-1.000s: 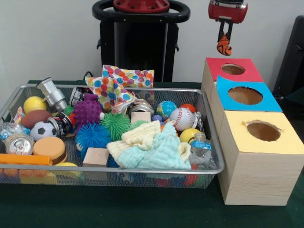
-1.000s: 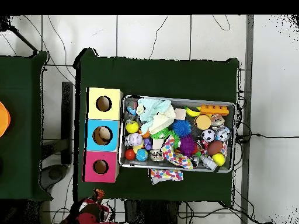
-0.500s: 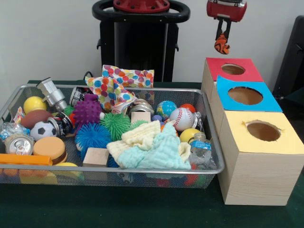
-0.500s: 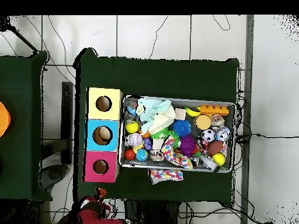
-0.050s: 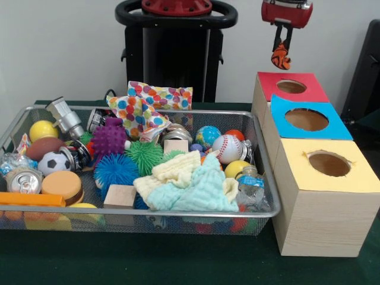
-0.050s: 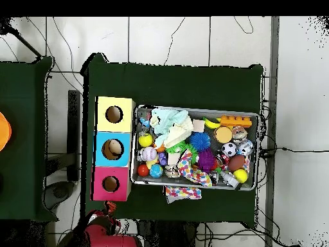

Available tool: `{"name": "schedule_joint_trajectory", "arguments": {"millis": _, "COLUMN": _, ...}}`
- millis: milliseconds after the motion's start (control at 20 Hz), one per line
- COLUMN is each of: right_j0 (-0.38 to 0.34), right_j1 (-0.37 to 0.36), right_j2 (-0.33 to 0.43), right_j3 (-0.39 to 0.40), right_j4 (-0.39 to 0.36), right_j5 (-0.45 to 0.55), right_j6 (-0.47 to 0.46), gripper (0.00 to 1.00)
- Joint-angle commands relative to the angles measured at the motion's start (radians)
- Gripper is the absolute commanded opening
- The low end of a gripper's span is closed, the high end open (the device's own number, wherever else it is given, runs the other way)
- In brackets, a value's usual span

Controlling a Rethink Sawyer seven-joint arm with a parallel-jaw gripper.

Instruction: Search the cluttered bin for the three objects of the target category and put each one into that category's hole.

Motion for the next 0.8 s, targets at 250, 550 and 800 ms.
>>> {"name": "schedule_joint_trajectory", "arguments": {"millis": 250, "right_j0": -0.035, "right_j1": 0.004, "right_j2": 0.007, "right_j3": -0.128, "right_j4": 0.029, "right_j5": 0.137, "right_j6": 0.115, "gripper": 0.00}}
{"name": "schedule_joint_trajectory", "arguments": {"millis": 550, "right_j0": -0.062, "right_j1": -0.039, "right_j2": 0.004, "right_j3": -0.116, "right_j4": 0.009, "right_j5": 0.173, "right_j6": 0.088, "gripper": 0.00}}
{"name": "schedule_joint_trajectory", "arguments": {"millis": 800, "right_j0": -0.112, "right_j1": -0.032, "right_j2": 0.021, "right_j3": -0.090, "right_j4": -0.013, "right_j5": 0.136, "right_j6": 0.059, "gripper": 0.00}}
